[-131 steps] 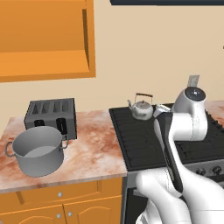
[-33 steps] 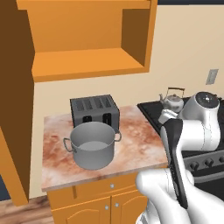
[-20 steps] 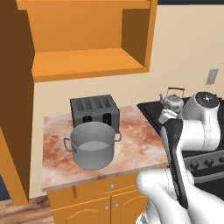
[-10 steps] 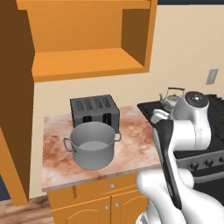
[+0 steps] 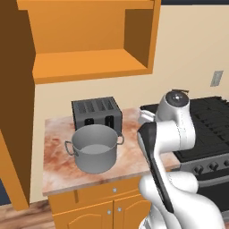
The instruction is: Pick the kettle from the cabinet and place it on a stove burner. Then pick the pot from the counter and place it on another stove burner. Finally, turn both burners on.
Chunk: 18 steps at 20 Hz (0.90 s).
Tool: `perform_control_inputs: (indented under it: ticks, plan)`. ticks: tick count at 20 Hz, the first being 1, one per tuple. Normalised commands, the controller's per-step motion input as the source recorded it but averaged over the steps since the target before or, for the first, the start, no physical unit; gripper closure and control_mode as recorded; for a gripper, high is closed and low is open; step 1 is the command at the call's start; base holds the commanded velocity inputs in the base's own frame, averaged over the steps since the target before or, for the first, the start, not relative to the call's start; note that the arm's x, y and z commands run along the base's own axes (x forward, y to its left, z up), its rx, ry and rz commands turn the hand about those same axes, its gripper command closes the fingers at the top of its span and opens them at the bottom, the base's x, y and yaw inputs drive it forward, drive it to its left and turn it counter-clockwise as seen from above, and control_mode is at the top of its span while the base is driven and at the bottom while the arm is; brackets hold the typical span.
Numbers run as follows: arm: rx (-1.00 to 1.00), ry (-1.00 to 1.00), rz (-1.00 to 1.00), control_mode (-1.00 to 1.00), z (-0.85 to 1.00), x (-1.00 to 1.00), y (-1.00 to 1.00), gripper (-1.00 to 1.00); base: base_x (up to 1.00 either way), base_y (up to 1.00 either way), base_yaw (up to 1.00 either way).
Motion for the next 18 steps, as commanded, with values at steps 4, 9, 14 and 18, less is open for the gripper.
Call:
perform_control_inputs:
  ticks: [4, 9, 14, 18]
  plan:
    - [0.00, 0.08, 0.00, -1.00, 0.02, 0.19, 0.38, -1.00, 0.00, 0.00, 0.00]
    - [0.00, 0.09, 0.03, -1.00, 0.00, 0.18, 0.37, -1.00, 0.00, 0.00, 0.00]
    - [0.00, 0.08, 0.06, -1.00, 0.00, 0.09, 0.49, -1.00, 0.00, 0.00, 0.00]
    - [0.00, 0.04, 0.05, -1.00, 0.00, 0.01, 0.55, -1.00, 0.00, 0.00, 0.00]
